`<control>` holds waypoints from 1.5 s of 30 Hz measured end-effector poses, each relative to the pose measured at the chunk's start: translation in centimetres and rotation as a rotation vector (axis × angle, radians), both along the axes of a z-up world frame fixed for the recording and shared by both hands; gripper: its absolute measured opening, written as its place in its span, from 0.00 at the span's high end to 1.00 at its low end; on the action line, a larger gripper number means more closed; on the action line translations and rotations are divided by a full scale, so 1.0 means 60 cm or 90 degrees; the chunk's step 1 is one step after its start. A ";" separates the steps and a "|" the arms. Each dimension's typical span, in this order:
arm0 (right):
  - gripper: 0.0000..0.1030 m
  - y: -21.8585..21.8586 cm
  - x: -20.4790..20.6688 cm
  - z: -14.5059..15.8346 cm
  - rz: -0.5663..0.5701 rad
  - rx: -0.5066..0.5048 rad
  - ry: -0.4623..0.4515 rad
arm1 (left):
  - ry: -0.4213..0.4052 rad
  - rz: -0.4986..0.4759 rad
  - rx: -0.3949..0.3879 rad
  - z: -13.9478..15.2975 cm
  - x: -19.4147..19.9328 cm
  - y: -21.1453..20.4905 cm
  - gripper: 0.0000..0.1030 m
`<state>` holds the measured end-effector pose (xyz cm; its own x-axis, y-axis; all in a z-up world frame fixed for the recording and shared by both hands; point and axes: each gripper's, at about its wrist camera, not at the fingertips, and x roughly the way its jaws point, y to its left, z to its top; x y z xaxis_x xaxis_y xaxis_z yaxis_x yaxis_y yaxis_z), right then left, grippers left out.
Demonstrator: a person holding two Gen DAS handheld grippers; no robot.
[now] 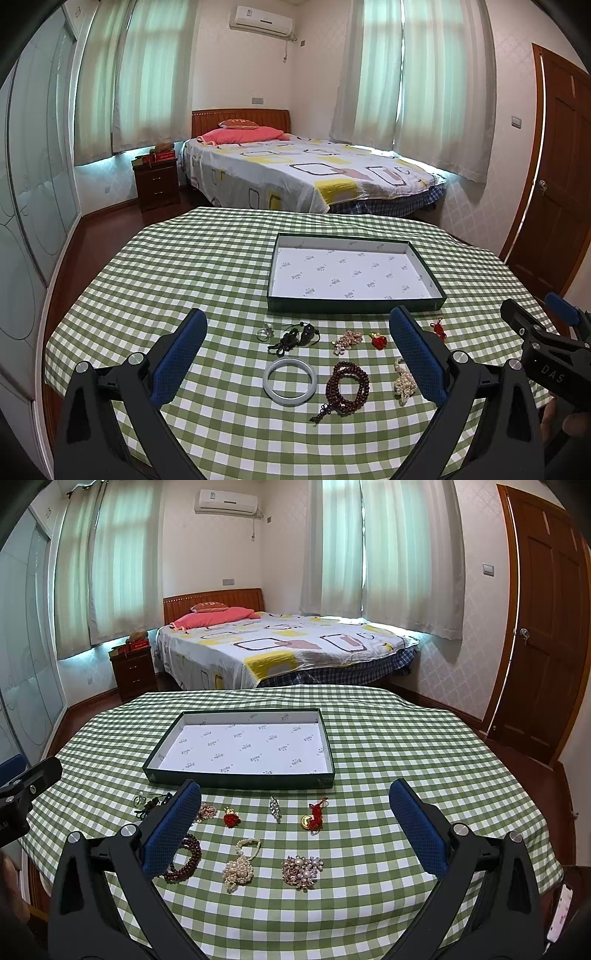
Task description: Organize jewelry
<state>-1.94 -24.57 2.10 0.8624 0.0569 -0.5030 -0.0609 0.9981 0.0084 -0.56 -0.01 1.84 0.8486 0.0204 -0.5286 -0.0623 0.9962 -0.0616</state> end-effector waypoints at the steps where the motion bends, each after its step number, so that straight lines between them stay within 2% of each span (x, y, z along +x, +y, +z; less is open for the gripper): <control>1: 0.04 0.000 0.000 0.000 0.000 -0.001 0.000 | 0.001 0.000 0.000 0.000 0.001 0.000 0.07; 45: 0.04 0.002 -0.001 -0.002 0.002 -0.002 0.000 | 0.004 0.007 0.003 -0.006 -0.002 0.008 0.07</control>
<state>-2.01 -24.42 1.99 0.8624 0.0578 -0.5029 -0.0634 0.9980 0.0059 -0.70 0.48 1.47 0.8453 0.0328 -0.5333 -0.0742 0.9956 -0.0565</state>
